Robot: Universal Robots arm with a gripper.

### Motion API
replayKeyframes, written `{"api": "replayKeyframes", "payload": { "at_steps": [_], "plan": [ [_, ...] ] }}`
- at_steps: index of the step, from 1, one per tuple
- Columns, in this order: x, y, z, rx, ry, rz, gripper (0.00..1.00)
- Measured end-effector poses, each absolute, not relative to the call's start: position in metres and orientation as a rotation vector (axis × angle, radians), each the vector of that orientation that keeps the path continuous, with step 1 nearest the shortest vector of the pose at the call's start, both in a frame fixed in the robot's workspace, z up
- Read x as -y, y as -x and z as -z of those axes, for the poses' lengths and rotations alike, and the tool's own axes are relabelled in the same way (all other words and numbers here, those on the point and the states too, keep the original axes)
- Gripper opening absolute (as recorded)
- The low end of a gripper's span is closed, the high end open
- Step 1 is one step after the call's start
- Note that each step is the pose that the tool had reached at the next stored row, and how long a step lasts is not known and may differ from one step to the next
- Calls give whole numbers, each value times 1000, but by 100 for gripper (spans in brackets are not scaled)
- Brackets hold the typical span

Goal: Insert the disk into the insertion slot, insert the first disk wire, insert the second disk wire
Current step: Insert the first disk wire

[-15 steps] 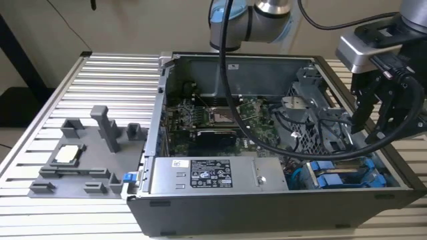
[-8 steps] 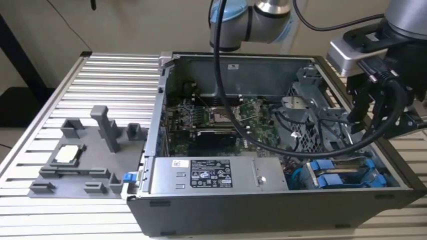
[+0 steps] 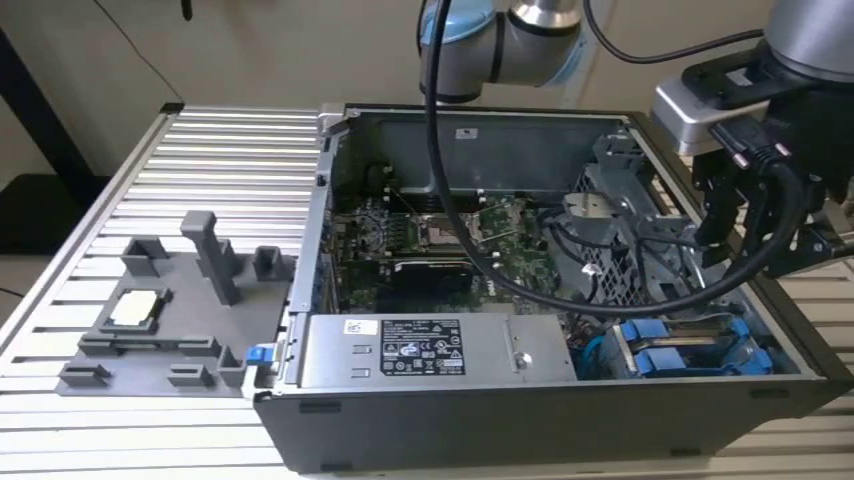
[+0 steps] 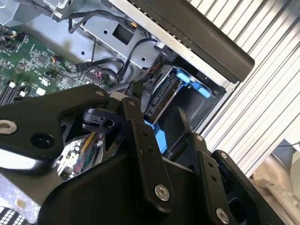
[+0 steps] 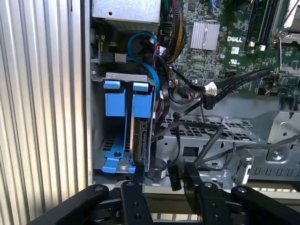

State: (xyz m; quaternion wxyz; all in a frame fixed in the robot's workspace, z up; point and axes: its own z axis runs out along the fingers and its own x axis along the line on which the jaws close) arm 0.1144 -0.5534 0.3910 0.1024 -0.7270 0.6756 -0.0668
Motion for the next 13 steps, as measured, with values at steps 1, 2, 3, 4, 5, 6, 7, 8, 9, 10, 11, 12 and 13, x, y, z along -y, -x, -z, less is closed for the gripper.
{"api": "replayKeyframes", "payload": {
  "at_steps": [1, 2, 3, 4, 5, 6, 7, 8, 9, 10, 11, 12, 13],
  "plan": [
    [553, -114, -391, -1994, 2145, 199, 47],
    [553, -114, -390, -1993, 2144, 201, 47],
    [553, -114, -390, -1992, 2143, 203, 47],
    [553, -114, -390, -1991, 2143, 204, 47],
    [553, -114, -390, -1991, 2143, 205, 47],
    [553, -114, -390, -1990, 2142, 206, 47],
    [553, -114, -390, -1989, 2141, 207, 47],
    [553, -114, -390, -1989, 2141, 207, 47],
    [553, -114, -390, -1989, 2141, 207, 47],
    [553, -114, -390, -1989, 2141, 208, 47],
    [553, -114, -389, -1989, 2141, 208, 47],
    [553, -114, -389, -1989, 2141, 208, 47],
    [553, -114, -389, -1989, 2143, 210, 47]
  ]
}}
